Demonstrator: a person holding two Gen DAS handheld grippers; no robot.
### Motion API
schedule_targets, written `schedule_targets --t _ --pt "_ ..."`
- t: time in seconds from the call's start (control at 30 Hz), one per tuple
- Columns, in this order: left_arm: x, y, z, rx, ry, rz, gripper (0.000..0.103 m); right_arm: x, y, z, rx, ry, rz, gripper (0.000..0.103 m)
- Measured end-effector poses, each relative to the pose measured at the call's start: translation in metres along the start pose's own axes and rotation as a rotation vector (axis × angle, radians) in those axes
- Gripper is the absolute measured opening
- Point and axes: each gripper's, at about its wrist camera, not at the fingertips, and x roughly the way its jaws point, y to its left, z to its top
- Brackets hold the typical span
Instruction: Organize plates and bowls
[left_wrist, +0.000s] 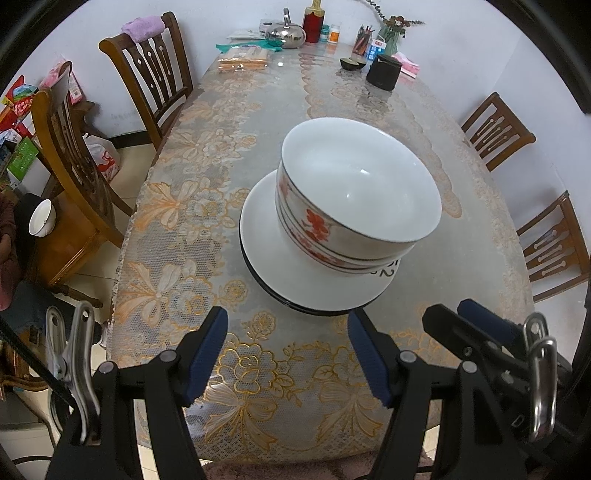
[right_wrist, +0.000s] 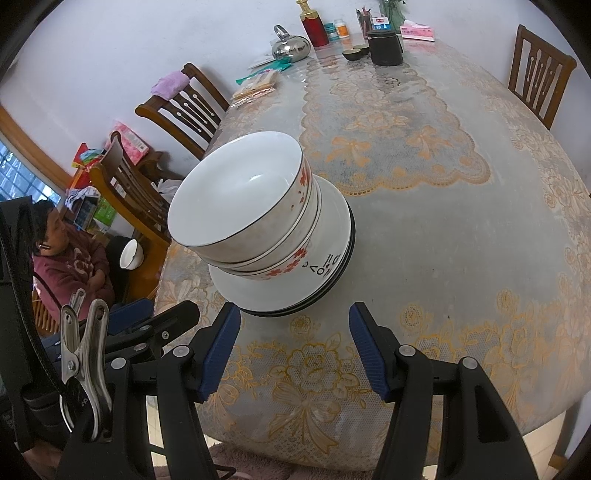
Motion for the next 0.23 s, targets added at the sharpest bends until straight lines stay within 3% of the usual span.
schedule_targets --t 0.23 --pt "0.0022 0.0018 0.0027 0.009 0.013 -0.008 0.071 -0.0009 0.0023 -0.0007 0.012 0.004 -0.007 0.063"
